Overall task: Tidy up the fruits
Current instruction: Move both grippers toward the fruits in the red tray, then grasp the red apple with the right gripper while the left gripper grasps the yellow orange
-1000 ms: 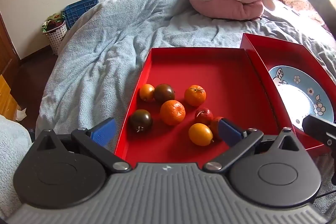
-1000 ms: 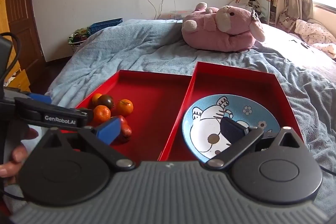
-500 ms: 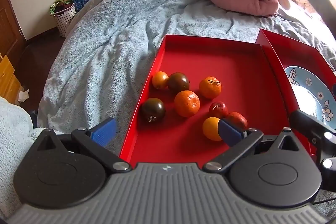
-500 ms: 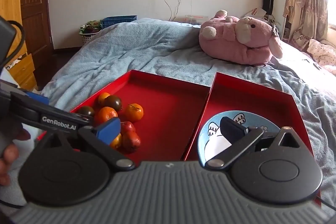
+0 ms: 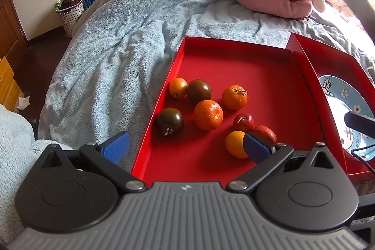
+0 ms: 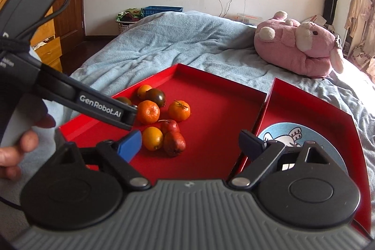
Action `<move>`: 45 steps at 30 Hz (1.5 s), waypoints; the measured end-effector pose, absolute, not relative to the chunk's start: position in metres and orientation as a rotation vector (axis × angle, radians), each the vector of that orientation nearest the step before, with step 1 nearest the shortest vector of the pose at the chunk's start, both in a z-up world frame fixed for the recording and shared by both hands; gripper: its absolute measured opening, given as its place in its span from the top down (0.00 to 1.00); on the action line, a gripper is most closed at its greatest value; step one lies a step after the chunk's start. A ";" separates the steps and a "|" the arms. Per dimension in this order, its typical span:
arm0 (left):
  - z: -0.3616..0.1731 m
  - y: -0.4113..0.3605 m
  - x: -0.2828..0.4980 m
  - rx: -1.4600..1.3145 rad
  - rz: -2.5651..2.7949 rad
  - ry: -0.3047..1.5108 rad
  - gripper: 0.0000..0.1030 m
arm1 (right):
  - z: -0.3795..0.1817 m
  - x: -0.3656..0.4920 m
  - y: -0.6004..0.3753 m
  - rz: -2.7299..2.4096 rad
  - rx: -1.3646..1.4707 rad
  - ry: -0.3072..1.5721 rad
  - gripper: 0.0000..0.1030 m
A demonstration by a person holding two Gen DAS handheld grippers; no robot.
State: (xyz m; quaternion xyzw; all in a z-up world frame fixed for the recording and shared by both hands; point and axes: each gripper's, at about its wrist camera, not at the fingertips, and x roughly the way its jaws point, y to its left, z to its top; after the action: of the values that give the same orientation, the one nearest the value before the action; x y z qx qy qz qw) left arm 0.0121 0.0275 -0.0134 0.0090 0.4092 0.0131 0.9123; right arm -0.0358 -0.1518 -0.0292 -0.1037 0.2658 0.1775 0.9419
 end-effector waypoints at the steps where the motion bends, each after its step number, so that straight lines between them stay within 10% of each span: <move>1: -0.013 0.028 0.012 0.017 0.026 0.843 0.00 | -0.030 -0.035 -0.151 0.369 -0.209 0.545 0.13; 14: -0.011 0.031 0.008 0.020 0.006 0.832 0.00 | -0.047 -0.023 -0.145 0.413 -0.211 0.611 0.29; 27: -0.019 0.027 0.013 0.014 -0.068 0.872 0.27 | -0.059 0.005 -0.137 0.413 -0.276 0.667 0.55; 45: -0.029 0.028 0.028 -0.034 -0.101 0.923 0.27 | -0.066 0.029 -0.129 0.469 -0.270 0.755 0.63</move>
State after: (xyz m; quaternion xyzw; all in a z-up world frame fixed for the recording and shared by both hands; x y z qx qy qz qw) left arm 0.0277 0.0280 -0.0286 -0.0163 0.4452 -0.0487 0.8940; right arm 0.0287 -0.1289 -0.0665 -0.1302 0.3641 0.2260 0.8941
